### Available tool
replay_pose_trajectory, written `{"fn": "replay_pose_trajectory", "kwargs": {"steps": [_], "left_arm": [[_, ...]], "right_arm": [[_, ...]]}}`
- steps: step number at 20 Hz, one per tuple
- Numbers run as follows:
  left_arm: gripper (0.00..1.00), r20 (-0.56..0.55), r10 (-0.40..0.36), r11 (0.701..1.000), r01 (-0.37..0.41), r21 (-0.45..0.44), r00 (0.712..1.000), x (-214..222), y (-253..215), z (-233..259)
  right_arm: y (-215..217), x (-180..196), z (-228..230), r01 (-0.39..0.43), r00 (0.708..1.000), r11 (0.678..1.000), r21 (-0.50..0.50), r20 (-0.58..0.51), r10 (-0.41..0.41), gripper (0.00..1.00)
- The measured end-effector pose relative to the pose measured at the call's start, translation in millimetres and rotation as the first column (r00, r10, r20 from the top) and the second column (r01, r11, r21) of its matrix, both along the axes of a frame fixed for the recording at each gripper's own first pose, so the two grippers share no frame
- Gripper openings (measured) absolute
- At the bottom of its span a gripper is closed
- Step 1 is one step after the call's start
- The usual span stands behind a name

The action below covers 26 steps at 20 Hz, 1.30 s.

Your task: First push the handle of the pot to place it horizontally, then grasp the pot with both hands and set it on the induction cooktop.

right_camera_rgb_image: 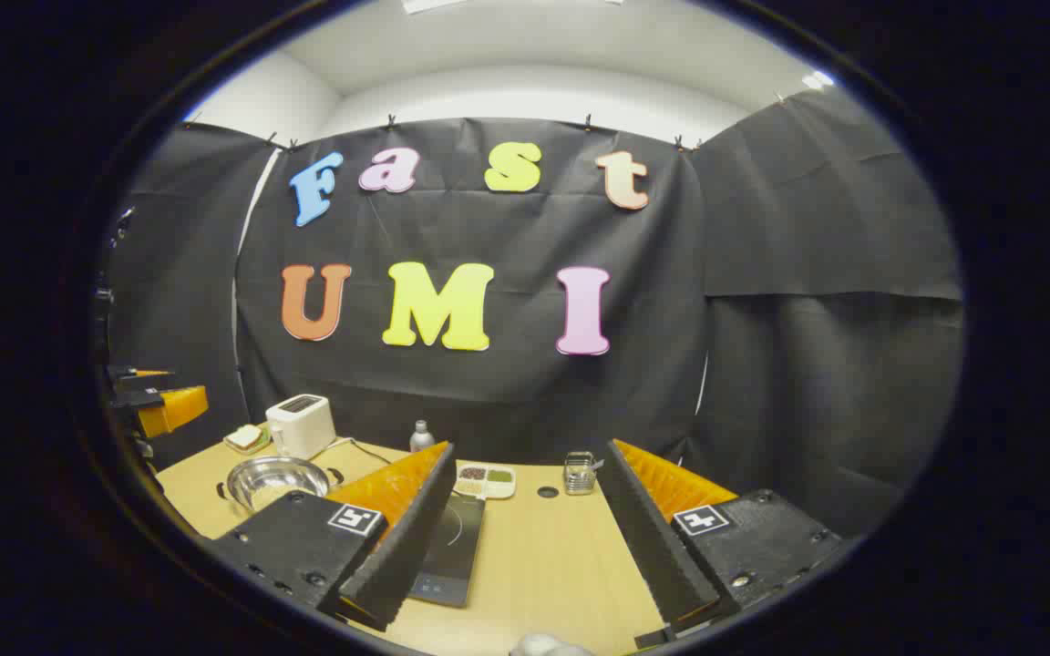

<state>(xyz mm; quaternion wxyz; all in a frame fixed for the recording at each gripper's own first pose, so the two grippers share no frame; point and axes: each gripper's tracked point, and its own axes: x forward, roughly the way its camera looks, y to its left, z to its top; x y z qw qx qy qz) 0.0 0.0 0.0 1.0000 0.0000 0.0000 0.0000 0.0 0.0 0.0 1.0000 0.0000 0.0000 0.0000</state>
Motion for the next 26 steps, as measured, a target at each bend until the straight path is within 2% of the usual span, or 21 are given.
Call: {"fn": "replay_pose_trajectory", "kwargs": {"steps": [12, 14, 15, 16, 17, 18, 19, 20, 21, 22, 24, 25, 26], "left_arm": [[0.96, -0.027, -0.017, 1.0, 0.018, 0.008, 0.999, 6.1, 12.5, -13.0], [0.93, -0.059, -0.048, 0.999, 0.049, 0.007, 0.997, 7.5, 11.2, -22.7], [0.8, -0.092, -0.084, 0.996, 0.085, 0.007, 0.992, 7.2, 5.9, -32.6], [0.84, -0.134, -0.135, 0.991, 0.136, 0.001, 0.982, 6.5, -1.5, -43.7], [0.81, -0.167, -0.191, 0.981, 0.191, -0.012, 0.967, 5.3, -11.3, -54.9], [0.59, -0.198, -0.247, 0.969, 0.245, -0.035, 0.949, 3.0, -19.3, -64.2], [0.5, -0.226, -0.276, 0.961, 0.272, -0.05, 0.934, 3.3, -20.0, -72.9], [0.37, -0.254, -0.278, 0.96, 0.274, -0.052, 0.926, 4.8, -17.2, -83.9], [0.37, -0.285, -0.248, 0.968, 0.249, -0.034, 0.926, 7.7, -3.7, -97.4], [0.12, -0.326, -0.223, 0.973, 0.229, -0.02, 0.919, 10.7, 6.8, -112.7], [0.01, -0.416, -0.204, 0.977, 0.213, -0.023, 0.886, 13.1, 17.3, -151.8], [0.03, -0.455, -0.206, 0.976, 0.214, -0.033, 0.867, 8.4, 21.6, -168.3], [0.01, -0.491, -0.205, 0.975, 0.219, -0.029, 0.847, 11.3, 28.7, -182.2]], "right_arm": [[1.7, -11.3, -9.6, 0.041, 0.999, 0.999, -0.002, -0.023, -0.041, 1.0], [5.6, -13.4, -13.1, 0.039, 0.999, 0.999, -0.003, -0.033, -0.039, 1.0], [7.5, -13.2, -15.2, 0.037, 0.999, 0.999, -0.006, -0.038, -0.037, 1.0], [10.2, -13.6, -15.7, 0.035, 0.999, 0.999, -0.01, -0.041, -0.035, 1.0], [12.0, -14.5, -16.8, 0.033, 0.998, 0.999, -0.016, -0.045, -0.033, 1.0], [13.1, -15.8, -17.5, 0.032, 0.998, 0.999, -0.021, -0.046, -0.033, 1.0], [14.9, -15.2, -18.6, 0.031, 0.998, 0.999, -0.024, -0.048, -0.032, 1.0], [16.3, -15.2, -20.6, 0.029, 0.998, 0.999, -0.026, -0.056, -0.031, 1.0], [18.3, -15.3, -23.5, 0.025, 0.998, 0.999, -0.026, -0.063, -0.026, 1.0], [18.8, -15.3, -25.6, 0.024, 0.997, 0.999, -0.027, -0.07, -0.026, 1.0], [20.1, -16.0, -33.2, 0.023, 0.996, 0.999, -0.03, -0.09, -0.025, 1.0], [19.8, -16.3, -37.3, 0.024, 0.995, 0.999, -0.028, -0.101, -0.026, 1.0], [20.3, -16.3, -41.3, 0.024, 0.993, 0.999, -0.026, -0.112, -0.026, 1.0]]}}
